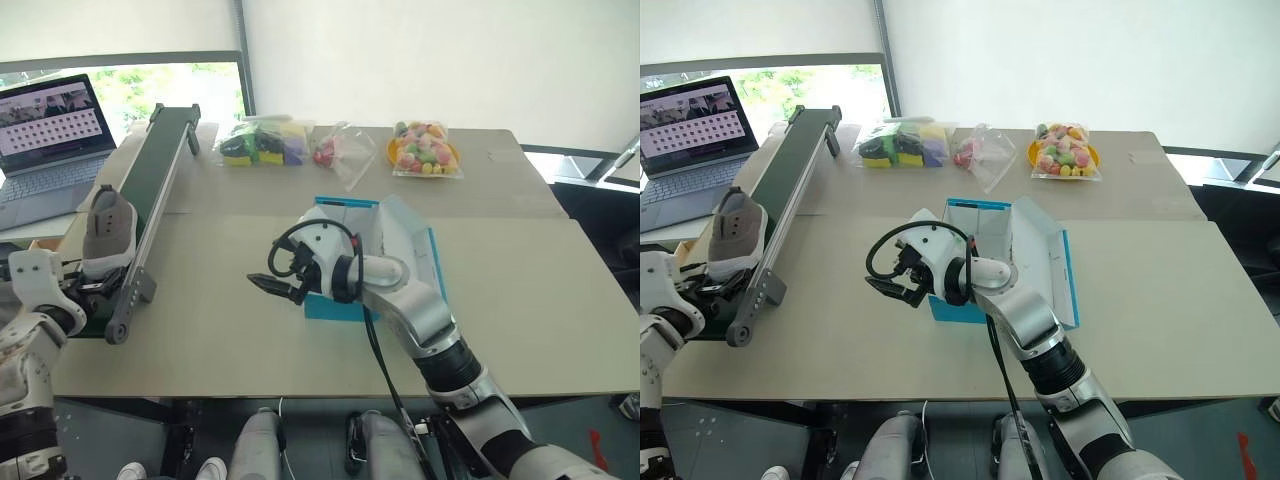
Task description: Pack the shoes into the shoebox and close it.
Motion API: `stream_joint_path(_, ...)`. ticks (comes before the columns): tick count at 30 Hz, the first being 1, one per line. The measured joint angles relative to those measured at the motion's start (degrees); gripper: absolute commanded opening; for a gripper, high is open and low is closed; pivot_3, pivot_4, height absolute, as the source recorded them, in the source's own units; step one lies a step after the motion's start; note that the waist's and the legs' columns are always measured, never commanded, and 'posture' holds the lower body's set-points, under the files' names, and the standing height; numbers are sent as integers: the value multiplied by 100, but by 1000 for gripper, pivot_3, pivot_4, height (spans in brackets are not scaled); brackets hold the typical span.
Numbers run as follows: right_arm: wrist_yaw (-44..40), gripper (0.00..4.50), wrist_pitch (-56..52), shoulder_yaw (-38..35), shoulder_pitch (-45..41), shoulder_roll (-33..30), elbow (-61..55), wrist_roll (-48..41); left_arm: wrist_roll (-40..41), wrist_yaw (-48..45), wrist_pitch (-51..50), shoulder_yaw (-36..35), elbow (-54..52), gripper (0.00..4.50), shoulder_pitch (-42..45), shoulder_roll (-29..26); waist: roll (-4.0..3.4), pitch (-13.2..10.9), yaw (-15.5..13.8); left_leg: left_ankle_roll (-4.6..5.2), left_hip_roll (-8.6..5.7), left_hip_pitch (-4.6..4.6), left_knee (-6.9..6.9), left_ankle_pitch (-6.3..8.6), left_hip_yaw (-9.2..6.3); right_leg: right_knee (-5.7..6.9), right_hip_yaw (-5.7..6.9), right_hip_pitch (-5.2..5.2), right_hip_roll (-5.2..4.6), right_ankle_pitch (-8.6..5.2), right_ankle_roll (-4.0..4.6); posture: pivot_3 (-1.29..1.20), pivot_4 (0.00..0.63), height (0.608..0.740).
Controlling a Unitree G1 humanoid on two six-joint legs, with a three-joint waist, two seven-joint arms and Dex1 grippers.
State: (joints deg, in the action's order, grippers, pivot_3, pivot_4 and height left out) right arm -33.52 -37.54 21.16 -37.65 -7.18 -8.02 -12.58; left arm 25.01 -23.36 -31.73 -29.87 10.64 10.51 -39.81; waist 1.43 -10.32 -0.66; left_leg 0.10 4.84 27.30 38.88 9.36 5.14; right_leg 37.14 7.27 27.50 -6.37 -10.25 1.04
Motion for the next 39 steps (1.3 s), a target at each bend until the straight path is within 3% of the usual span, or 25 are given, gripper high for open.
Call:
stream_joint_path(3,12,4500,-47,-105,0,16,-55,-13,-5,-18,-11,32,-12,3282,59,1,0,0,-10,0,-1,-1,-1,0,-3,1,1,-3,0,0,0,0,150,681)
stream_joint_path(6,70,4500,-97,-202,-1,64,-118,-30,-5,-17,-91,16,-60,2872,127,2,-1,0,-28,0,-1,-4,-1,0,-7,2,4,-8,0,-3,6,0,150,681)
stream_joint_path(13,112,4500,-162,-214,-2,91,-153,-64,90,93,66,-92,-68,2872,312,338,1,1,-59,0,-2,-6,1,0,-12,-2,9,-18,-4,-8,13,0,150,681)
stream_joint_path(16,189,4500,-169,-272,-2,151,-131,-69,559,130,119,-362,-312,2872,534,695,21,-1,-46,0,-2,2,4,-1,-12,-1,9,-16,-1,9,-14,0,150,681)
stream_joint_path(20,885,4500,-734,-1381,-287,1032,369,-701,1499,97,-206,-495,-1272,2872,770,1005,40,0,11,2,-4,-1,5,-4,-11,1,2,-23,2,16,-23,0,150,681)
stream_joint_path(25,2198,4500,-1896,-3434,-913,1246,1260,-2145,2122,236,-800,185,-2307,2872,725,1566,39,-1,-22,3,-16,-1,14,-4,-13,-3,-7,-38,4,19,-26,0,150,681)
stream_joint_path(27,2562,4500,-2168,-3794,-959,1247,1483,-2512,2232,335,-983,585,-2595,2872,722,1767,39,-2,3,4,-15,-1,14,-5,-9,-2,-12,-34,6,19,-27,0,150,681)
stream_joint_path(32,3095,4500,-2511,-4083,-1376,1253,1592,-3244,2361,443,-1102,1266,-2920,2872,761,2135,34,-4,136,49,-3,-6,7,-32,-19,9,-15,-30,30,18,-26,0,150,681)
stream_joint_path(39,3569,4500,-2567,-4101,-1407,1255,1554,-3759,2357,497,-1099,1477,-2935,2872,763,2204,31,-6,143,51,-4,-4,11,-33,-23,7,-18,-31,33,18,-26,0,150,681)
